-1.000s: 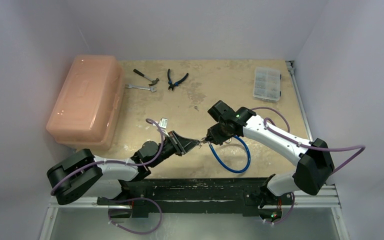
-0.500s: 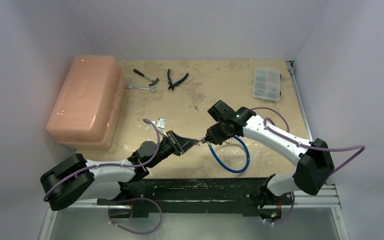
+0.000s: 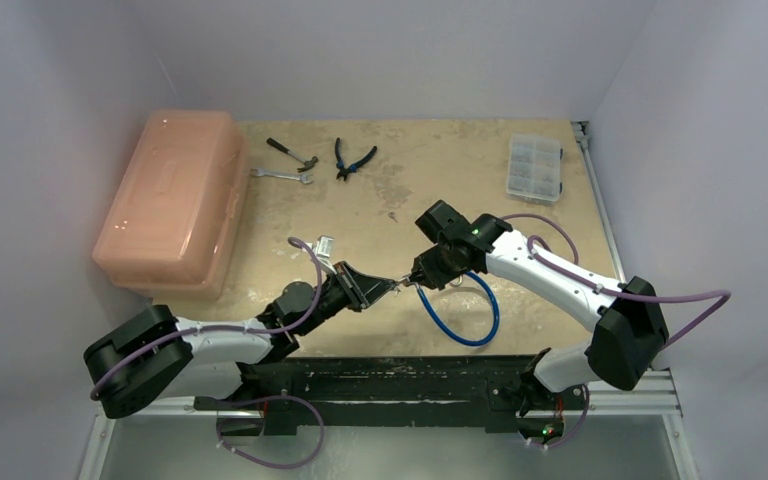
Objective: Unlock with the key
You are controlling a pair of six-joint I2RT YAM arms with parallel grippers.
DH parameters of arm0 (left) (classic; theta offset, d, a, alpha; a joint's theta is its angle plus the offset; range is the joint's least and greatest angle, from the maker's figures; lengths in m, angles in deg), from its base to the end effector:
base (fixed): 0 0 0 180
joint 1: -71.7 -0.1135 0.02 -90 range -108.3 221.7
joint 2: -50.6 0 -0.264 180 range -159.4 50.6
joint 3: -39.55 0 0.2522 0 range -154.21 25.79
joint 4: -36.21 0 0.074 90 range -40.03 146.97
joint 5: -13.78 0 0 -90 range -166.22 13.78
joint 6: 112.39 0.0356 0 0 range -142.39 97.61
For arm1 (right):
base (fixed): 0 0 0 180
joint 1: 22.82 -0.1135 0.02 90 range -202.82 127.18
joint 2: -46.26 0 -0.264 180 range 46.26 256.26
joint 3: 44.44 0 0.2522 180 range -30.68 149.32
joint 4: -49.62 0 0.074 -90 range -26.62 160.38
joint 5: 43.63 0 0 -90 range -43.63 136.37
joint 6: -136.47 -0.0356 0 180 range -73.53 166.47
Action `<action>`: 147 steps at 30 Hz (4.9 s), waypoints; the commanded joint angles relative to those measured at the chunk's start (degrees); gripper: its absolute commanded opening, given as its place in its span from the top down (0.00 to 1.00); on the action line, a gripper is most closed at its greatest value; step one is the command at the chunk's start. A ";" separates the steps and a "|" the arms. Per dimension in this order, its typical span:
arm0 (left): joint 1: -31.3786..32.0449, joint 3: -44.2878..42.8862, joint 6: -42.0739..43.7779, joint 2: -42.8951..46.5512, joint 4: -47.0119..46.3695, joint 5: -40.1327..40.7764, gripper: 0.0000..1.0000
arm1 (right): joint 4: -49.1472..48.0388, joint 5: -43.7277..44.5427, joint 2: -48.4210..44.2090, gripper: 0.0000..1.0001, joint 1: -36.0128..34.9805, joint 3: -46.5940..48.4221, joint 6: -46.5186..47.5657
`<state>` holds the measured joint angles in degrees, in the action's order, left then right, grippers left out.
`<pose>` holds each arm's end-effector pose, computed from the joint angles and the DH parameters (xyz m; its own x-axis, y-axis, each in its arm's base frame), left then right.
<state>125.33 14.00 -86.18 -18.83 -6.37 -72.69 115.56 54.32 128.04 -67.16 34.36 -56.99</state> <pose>0.1314 -0.1747 0.1834 -0.6942 -0.5674 -0.4428 0.3268 0.2997 -0.8963 0.1990 0.1876 0.2597 -0.4832 0.8745 -0.0418 0.8019 0.4613 0.3798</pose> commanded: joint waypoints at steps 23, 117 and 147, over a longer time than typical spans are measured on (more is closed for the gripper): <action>-0.35 0.31 1.57 -0.12 -2.70 2.10 1.00 | -2.35 -0.82 -0.30 1.00 -0.31 3.08 -0.40; 0.96 -2.55 0.51 -5.46 -3.25 1.61 1.00 | -1.25 3.84 3.39 1.00 -0.38 5.75 2.82; 0.82 -10.67 1.29 -4.35 12.96 0.41 1.00 | -1.09 3.42 3.74 1.00 -0.93 5.03 5.01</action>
<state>125.74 6.55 -85.67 -23.61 2.72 -71.20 116.50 61.42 131.85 -66.96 37.75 -51.90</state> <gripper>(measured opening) 0.078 0.290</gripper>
